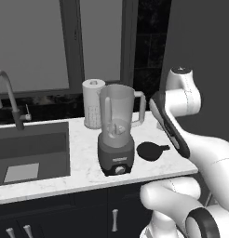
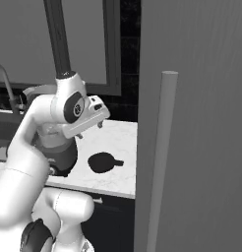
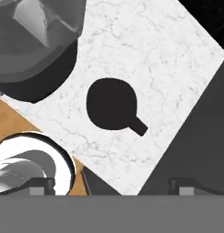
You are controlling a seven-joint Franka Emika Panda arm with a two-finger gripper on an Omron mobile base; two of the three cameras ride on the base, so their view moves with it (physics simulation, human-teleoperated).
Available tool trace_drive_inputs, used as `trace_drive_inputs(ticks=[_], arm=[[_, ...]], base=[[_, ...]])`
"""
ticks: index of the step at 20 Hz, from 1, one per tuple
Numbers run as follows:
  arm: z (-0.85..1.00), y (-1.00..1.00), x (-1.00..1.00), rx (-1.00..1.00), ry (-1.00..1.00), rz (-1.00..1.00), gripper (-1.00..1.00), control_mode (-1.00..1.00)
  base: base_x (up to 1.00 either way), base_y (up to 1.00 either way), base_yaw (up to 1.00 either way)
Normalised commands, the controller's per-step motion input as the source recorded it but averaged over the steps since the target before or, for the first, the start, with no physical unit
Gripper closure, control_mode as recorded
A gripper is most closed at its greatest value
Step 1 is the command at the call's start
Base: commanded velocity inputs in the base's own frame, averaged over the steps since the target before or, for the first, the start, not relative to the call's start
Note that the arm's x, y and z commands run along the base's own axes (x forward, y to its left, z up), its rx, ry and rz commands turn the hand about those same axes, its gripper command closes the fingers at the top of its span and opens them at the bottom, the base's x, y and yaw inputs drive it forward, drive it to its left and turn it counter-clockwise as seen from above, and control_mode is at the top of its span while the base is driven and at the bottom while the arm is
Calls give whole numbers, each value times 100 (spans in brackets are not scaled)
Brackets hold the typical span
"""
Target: Close the lid blender by securely placing the lid on top.
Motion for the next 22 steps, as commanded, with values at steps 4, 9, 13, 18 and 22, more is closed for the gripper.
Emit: trace_drive_inputs(ticks=[4, 9, 13, 18, 22], arm=[[-48, -15, 0, -4, 19, 30, -100, -100], [-51, -33, 0, -1, 14, 31, -100, -100], [-58, -21, 0, -2, 9, 28, -100, -100], [-48, -3, 0, -4, 1, 18, -100, -100], [-26, -1, 0, 0, -2, 13, -100, -100]], base=[[0, 0, 0], [0, 0, 0], [0, 0, 0], [0, 0, 0], [0, 0, 0]])
